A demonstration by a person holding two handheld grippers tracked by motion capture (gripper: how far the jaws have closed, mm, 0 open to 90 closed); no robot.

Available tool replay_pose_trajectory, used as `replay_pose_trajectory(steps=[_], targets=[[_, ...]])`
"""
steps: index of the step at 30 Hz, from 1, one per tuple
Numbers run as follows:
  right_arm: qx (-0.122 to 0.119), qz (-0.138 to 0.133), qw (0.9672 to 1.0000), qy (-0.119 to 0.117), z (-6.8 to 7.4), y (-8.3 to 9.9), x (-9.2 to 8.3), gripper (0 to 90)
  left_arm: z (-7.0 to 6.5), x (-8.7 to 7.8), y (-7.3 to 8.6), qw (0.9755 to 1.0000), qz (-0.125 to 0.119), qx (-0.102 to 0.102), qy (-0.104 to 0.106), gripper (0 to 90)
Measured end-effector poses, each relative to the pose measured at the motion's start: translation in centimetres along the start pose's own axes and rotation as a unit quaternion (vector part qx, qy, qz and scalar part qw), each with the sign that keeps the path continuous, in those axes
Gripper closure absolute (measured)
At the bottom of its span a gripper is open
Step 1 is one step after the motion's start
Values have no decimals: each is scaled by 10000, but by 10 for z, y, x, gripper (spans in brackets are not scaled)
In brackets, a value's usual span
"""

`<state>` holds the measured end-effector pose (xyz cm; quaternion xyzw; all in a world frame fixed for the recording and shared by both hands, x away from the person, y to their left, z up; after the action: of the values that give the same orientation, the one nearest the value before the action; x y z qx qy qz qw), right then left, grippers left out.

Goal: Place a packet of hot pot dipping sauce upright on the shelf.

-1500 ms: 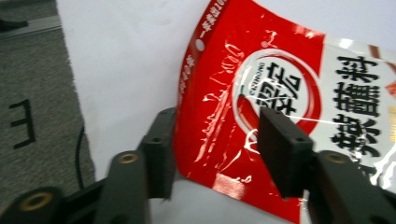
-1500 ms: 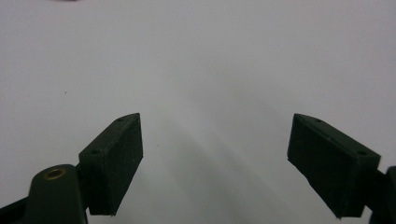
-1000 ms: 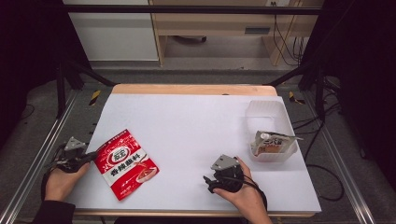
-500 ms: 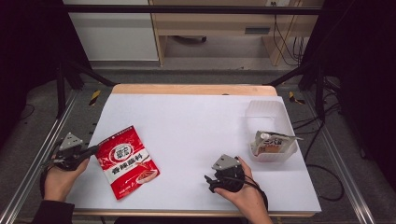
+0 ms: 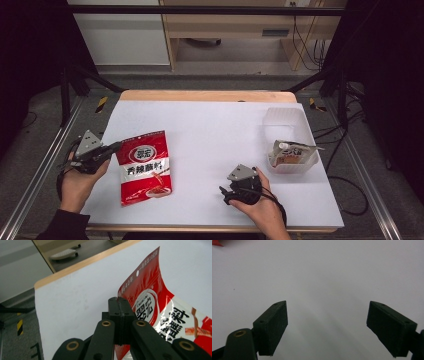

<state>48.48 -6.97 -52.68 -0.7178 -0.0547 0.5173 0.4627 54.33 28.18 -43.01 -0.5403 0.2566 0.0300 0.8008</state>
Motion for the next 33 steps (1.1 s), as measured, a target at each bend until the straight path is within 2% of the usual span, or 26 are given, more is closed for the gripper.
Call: replay_pose_trajectory(steps=[4, 6, 9, 14, 21, 23, 28, 33], targets=[[57, -80, 10000, -10, 0, -3, -3, 177, -8, 1, -21, 9998, -203, 24, 83, 900], [76, -95, 9999, 20, -2, -4, -3, 176, -13, 2, -32, 9993, -334, 112, 102, 900], [62, -136, 9999, 49, -3, -9, -5, 176, -22, 2, -44, 9991, -353, 151, 198, 900], [-64, -163, 9998, 77, -3, -21, -10, 176, -38, 3, -61, 9981, -444, 290, 319, 900], [-229, -249, 9994, 81, -4, -44, -19, 176, -56, 2, -82, 9962, -660, 360, 450, 900], [-297, -238, 9992, 84, -5, -52, -21, 172, -60, 2, -87, 9957, -699, 376, 484, 900], [-407, -157, 9990, 12, -6, -67, -24, 169, -68, 7, -95, 9946, -815, 272, 580, 900], [-496, -138, 9986, -82, -5, -82, -28, 172, -72, 10, -95, 9944, -789, 348, 613, 900]])
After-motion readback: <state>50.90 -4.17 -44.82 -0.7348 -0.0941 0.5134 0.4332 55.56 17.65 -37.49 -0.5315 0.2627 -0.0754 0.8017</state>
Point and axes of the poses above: each handheld gripper's, and its own axes: x roughly forward along the jaws, y roughly out of its underside, z roughly to its left, the point moved 10 cm from there along x, roughly forward along the jaws, and after that the axes turned 12 degrees about -y, right-handed, at the moved point
